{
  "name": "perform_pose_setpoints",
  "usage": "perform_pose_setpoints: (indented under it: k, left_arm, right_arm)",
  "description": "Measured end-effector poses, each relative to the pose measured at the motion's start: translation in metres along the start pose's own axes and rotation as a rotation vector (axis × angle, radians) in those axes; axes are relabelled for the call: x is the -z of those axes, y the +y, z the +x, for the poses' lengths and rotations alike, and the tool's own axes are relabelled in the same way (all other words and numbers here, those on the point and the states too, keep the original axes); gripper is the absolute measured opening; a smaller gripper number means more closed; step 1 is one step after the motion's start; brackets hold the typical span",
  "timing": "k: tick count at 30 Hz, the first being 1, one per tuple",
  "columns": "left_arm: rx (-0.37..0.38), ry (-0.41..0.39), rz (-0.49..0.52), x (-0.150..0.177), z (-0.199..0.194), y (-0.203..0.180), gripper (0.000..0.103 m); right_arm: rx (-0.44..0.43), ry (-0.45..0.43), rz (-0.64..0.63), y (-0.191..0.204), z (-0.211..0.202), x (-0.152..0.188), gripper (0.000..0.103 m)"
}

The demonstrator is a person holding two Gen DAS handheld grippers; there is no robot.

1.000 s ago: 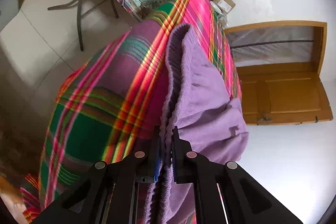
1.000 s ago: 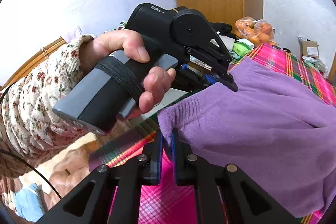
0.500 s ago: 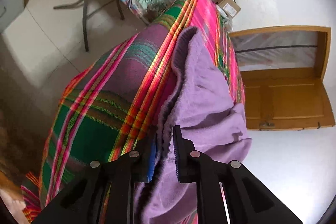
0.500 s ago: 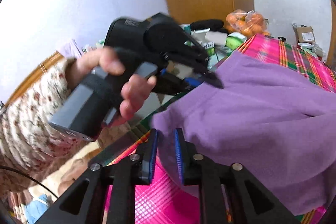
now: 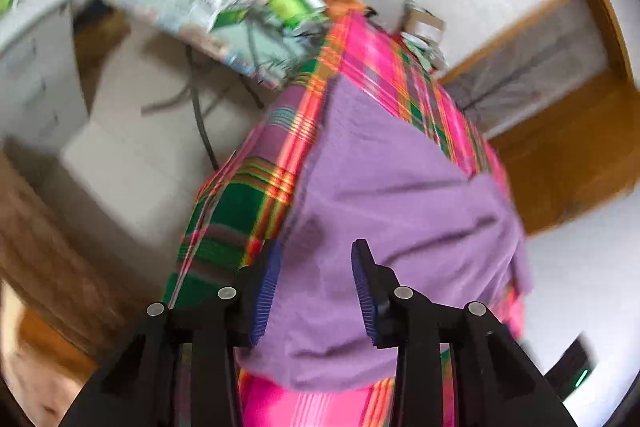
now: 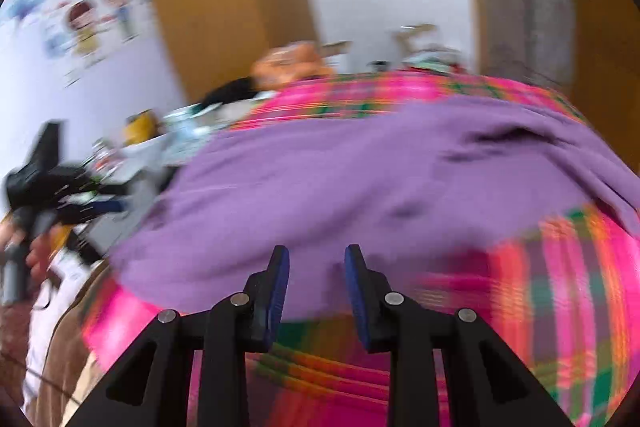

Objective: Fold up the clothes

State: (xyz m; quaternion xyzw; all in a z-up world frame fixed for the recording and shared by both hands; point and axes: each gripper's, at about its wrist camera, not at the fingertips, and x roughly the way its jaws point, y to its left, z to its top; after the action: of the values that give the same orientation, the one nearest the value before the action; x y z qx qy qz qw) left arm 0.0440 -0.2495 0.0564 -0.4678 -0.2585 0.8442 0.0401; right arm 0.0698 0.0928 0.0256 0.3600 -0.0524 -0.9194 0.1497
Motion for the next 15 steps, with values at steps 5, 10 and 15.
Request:
perform_pose_setpoints:
  k: [5,10,15]
  left_arm:
    - [-0.025,0.053,0.223,0.038,0.017,-0.055,0.038]
    - [0.004,0.093,0.414,0.074,0.048,-0.109,0.038]
    - [0.013,0.091,0.535,0.097,0.072,-0.146,0.038]
  right_arm:
    - [0.152,-0.022,0.08,-0.073,-0.025,0.003,0.029]
    - [0.246,-0.052,0.116,-0.123,-0.065,0.0,0.029]
    - [0.269,-0.027,0.14,-0.144,-0.07,0.005,0.032]
